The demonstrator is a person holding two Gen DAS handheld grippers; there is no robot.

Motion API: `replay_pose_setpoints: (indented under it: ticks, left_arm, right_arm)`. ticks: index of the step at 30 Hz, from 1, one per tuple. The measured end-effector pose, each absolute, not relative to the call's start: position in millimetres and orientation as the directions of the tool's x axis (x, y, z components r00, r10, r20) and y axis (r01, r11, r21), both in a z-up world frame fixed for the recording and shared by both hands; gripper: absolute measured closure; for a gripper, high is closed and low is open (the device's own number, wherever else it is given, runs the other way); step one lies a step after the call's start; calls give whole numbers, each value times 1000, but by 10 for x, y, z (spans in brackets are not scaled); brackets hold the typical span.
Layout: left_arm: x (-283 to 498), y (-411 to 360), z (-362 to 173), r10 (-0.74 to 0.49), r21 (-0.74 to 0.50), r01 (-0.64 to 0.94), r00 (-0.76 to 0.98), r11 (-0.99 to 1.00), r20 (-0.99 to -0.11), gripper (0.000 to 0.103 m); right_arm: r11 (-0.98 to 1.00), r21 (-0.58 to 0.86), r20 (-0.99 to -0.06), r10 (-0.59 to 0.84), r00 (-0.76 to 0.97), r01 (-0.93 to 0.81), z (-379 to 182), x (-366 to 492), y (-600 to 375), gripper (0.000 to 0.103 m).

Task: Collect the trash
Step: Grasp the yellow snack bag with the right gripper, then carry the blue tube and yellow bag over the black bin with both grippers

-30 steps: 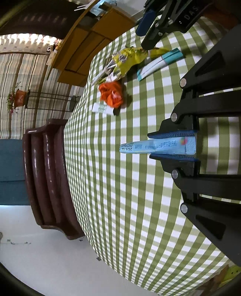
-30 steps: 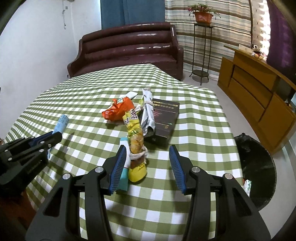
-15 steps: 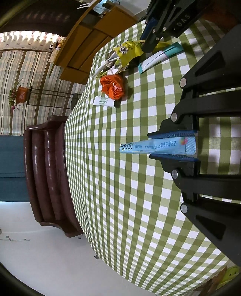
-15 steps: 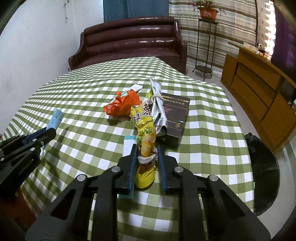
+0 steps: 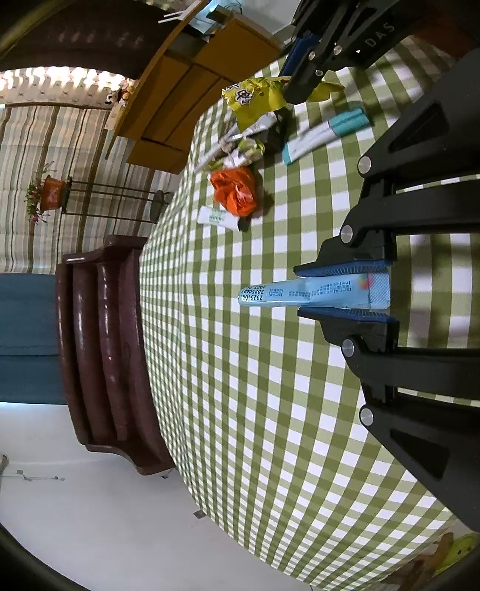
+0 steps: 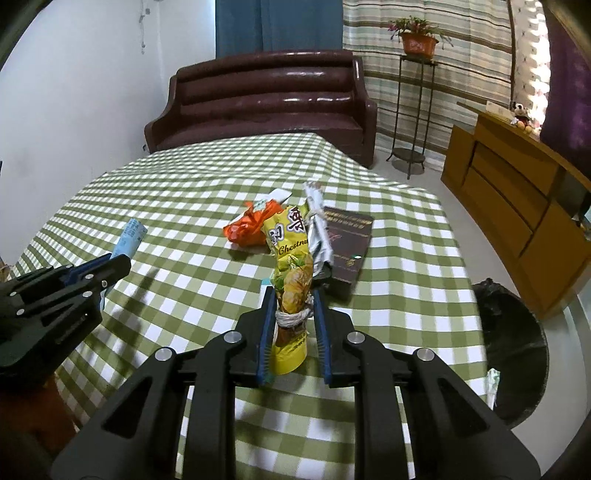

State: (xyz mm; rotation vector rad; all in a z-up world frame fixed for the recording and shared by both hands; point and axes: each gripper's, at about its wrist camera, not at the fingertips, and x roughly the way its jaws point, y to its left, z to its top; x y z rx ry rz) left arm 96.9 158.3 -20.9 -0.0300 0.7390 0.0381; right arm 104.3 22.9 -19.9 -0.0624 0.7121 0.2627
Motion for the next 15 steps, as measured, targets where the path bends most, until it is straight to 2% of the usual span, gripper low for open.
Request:
replay_pose_setpoints:
  ticks: [15]
  left_arm:
    - [907,833,4,-133,-53,128,772,990,-622,86]
  right_arm:
    - [998,20,-594,66,801,-67,19,837,-671,83]
